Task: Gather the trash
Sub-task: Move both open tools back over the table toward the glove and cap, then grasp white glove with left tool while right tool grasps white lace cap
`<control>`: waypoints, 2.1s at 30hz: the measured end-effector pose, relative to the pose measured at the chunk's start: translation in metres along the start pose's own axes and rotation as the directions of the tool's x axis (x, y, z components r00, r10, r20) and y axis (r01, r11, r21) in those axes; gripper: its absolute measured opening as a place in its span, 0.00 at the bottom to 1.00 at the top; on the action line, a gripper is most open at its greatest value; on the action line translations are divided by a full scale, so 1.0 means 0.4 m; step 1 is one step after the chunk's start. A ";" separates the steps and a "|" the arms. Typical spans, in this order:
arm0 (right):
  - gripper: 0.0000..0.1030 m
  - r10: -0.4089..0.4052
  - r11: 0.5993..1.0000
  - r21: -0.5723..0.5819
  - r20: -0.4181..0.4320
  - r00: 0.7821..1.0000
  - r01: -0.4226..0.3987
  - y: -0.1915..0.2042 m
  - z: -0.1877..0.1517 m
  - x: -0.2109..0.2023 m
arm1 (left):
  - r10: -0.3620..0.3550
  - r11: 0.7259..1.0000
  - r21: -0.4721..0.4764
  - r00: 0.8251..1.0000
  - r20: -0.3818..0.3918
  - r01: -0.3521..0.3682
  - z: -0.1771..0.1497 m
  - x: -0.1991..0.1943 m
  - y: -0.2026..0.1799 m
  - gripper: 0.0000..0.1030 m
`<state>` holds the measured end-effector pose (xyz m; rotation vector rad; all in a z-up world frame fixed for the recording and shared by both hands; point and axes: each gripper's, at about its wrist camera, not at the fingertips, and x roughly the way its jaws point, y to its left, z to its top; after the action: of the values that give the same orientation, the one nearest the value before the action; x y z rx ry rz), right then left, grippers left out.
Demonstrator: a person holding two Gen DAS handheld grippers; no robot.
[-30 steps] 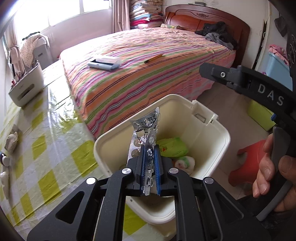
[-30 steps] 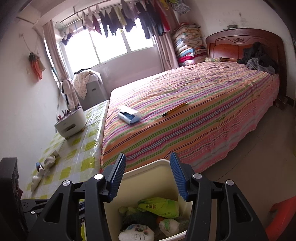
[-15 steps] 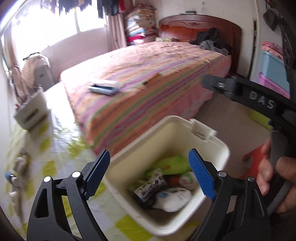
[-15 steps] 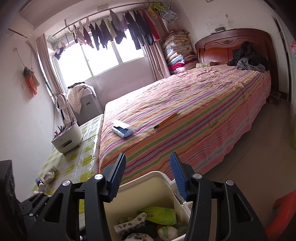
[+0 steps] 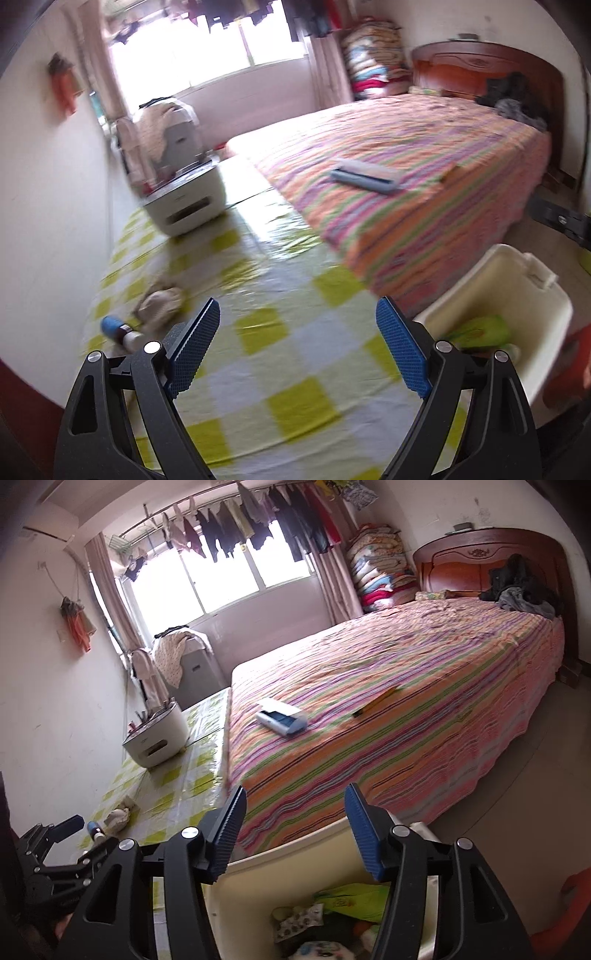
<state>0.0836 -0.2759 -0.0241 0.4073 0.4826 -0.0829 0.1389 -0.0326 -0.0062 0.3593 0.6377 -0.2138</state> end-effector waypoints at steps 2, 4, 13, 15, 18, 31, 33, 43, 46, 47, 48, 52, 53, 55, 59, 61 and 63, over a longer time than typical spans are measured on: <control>0.52 0.011 1.000 -0.013 -0.003 1.000 -0.011 0.025 -0.006 0.010 | 0.050 0.999 -0.002 0.998 -0.030 -0.050 -0.010 0.016 0.039 0.83; 0.53 0.029 0.999 -0.035 -0.019 0.999 -0.030 0.063 -0.015 0.027 | 0.106 0.994 -0.006 0.993 -0.061 -0.106 -0.026 0.033 0.086 0.83; 0.53 0.076 0.991 -0.104 -0.101 0.992 -0.087 0.210 -0.062 0.105 | 0.205 0.963 -0.118 0.946 -0.250 -0.240 -0.118 0.132 0.362 0.83; 0.53 0.084 0.989 -0.114 -0.119 0.989 -0.098 0.236 -0.072 0.122 | 0.188 0.956 -0.165 0.937 -0.294 -0.243 -0.139 0.160 0.434 0.83; 0.53 0.101 0.985 -0.125 -0.142 0.985 -0.120 0.280 -0.090 0.144 | 0.147 0.946 -0.226 0.927 -0.346 -0.234 -0.170 0.197 0.512 0.81; 0.53 0.185 0.939 -0.246 -0.224 0.957 -0.239 0.502 -0.132 0.247 | -0.004 0.921 -0.354 0.907 -0.420 -0.160 -0.242 0.273 0.624 0.46; 0.53 0.197 0.930 -0.261 -0.236 0.952 -0.257 0.527 -0.134 0.260 | -0.009 0.916 -0.367 0.905 -0.426 -0.164 -0.251 0.277 0.637 0.46; 0.53 0.234 0.887 -0.310 -0.339 0.911 -0.343 0.674 -0.173 0.361 | -0.073 0.874 -0.462 0.900 -0.430 -0.150 -0.298 0.277 0.700 0.31; 0.53 0.237 0.877 -0.320 -0.363 0.901 -0.359 0.709 -0.185 0.384 | -0.080 0.870 -0.471 0.902 -0.425 -0.144 -0.303 0.276 0.707 0.29; 0.53 0.239 0.872 -0.323 -0.373 0.897 -0.367 0.722 -0.189 0.394 | -0.081 0.870 -0.472 0.902 -0.424 -0.144 -0.304 0.275 0.708 0.28; 0.53 0.239 0.869 -0.328 -0.381 0.893 -0.372 0.734 -0.192 0.405 | -0.081 0.870 -0.472 0.903 -0.423 -0.143 -0.305 0.274 0.707 0.28; 0.53 0.242 0.856 -0.342 -0.399 0.885 -0.388 0.780 -0.199 0.441 | -0.089 0.857 -0.494 0.903 -0.420 -0.145 -0.305 0.275 0.717 0.23; 0.53 0.243 0.853 -0.344 -0.404 0.882 -0.393 0.790 -0.200 0.450 | -0.093 0.853 -0.501 0.903 -0.419 -0.144 -0.306 0.275 0.720 0.22; 0.53 0.243 0.848 -0.349 -0.414 0.877 -0.400 0.816 -0.204 0.474 | -0.106 0.842 -0.521 0.902 -0.418 -0.142 -0.308 0.277 0.726 0.21; 0.53 0.231 0.835 -0.373 -0.429 0.873 -0.404 0.866 -0.215 0.518 | -0.120 0.836 -0.532 0.898 -0.424 -0.139 -0.308 0.275 0.731 0.21; 0.64 0.222 0.831 -0.387 -0.429 0.876 -0.401 0.893 -0.220 0.541 | -0.137 0.825 -0.549 0.895 -0.424 -0.134 -0.310 0.274 0.738 0.21; 0.67 0.213 0.827 -0.401 -0.424 0.880 -0.394 0.914 -0.224 0.561 | -0.146 0.820 -0.557 0.894 -0.424 -0.130 -0.313 0.271 0.743 0.21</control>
<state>0.3062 0.0989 -0.0691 0.0014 0.7746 0.4352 0.2462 0.2795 -0.0883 -0.1970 1.1287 0.0696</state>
